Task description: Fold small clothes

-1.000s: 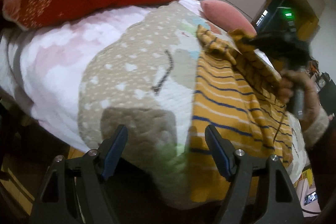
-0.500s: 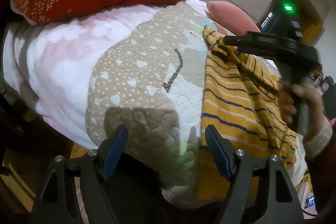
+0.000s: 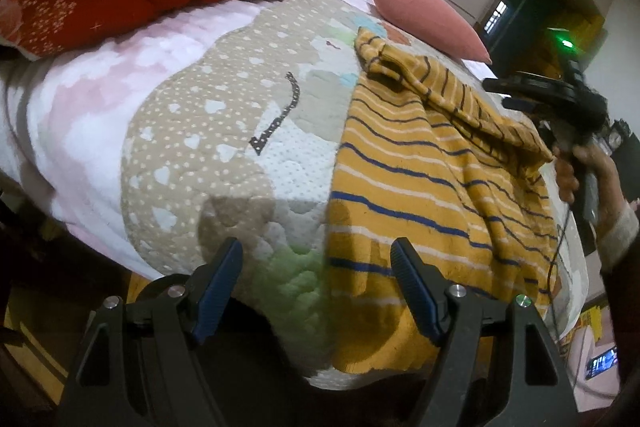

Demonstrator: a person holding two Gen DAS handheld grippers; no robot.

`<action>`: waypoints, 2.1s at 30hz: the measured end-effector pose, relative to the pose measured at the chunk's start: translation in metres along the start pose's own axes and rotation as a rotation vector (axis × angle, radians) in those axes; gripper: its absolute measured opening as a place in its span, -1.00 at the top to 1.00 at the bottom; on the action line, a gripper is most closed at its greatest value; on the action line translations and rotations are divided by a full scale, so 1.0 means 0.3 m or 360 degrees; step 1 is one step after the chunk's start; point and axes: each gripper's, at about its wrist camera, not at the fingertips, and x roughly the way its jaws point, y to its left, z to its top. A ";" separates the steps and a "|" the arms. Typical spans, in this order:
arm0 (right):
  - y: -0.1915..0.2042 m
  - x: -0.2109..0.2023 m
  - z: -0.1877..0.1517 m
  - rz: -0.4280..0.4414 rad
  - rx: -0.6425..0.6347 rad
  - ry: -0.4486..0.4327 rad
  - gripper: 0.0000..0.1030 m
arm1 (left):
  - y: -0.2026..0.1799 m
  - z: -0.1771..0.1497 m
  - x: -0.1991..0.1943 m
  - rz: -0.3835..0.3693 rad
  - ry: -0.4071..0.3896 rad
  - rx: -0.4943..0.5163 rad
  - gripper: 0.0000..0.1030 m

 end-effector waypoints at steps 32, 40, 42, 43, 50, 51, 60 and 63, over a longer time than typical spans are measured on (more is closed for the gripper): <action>0.094 -0.135 -0.058 0.0204 -0.0026 0.0001 -0.47 | 0.007 -0.003 -0.046 -0.0032 -0.0050 -0.0051 -0.48; -0.262 -0.368 -0.368 0.0118 0.0455 -0.0055 -0.58 | -0.036 -0.039 -0.037 -0.0020 0.0004 0.0015 -0.57; -0.341 -0.385 -0.464 0.0149 0.0593 -0.0065 -0.61 | -0.046 -0.036 -0.023 0.0006 0.0024 0.0033 -0.57; -0.369 -0.383 -0.499 0.0166 0.0644 -0.0060 -0.61 | -0.054 -0.028 -0.018 0.0023 0.0024 0.0049 -0.57; -0.452 -0.305 -0.710 0.0325 0.0898 0.0004 -0.61 | -0.132 0.079 0.035 0.0017 -0.0019 0.0200 -0.68; -0.450 -0.295 -0.719 0.0337 0.0902 0.0007 -0.61 | -0.139 0.091 0.052 0.0009 -0.0010 0.0209 -0.68; -0.409 -0.262 -0.754 0.0408 0.0913 -0.0050 -0.71 | -0.139 0.105 0.183 -0.0134 0.0131 0.0066 -0.74; -0.387 -0.252 -0.758 0.0439 0.0905 -0.0052 -0.73 | -0.117 0.092 0.171 -0.0287 0.0172 -0.0015 -0.69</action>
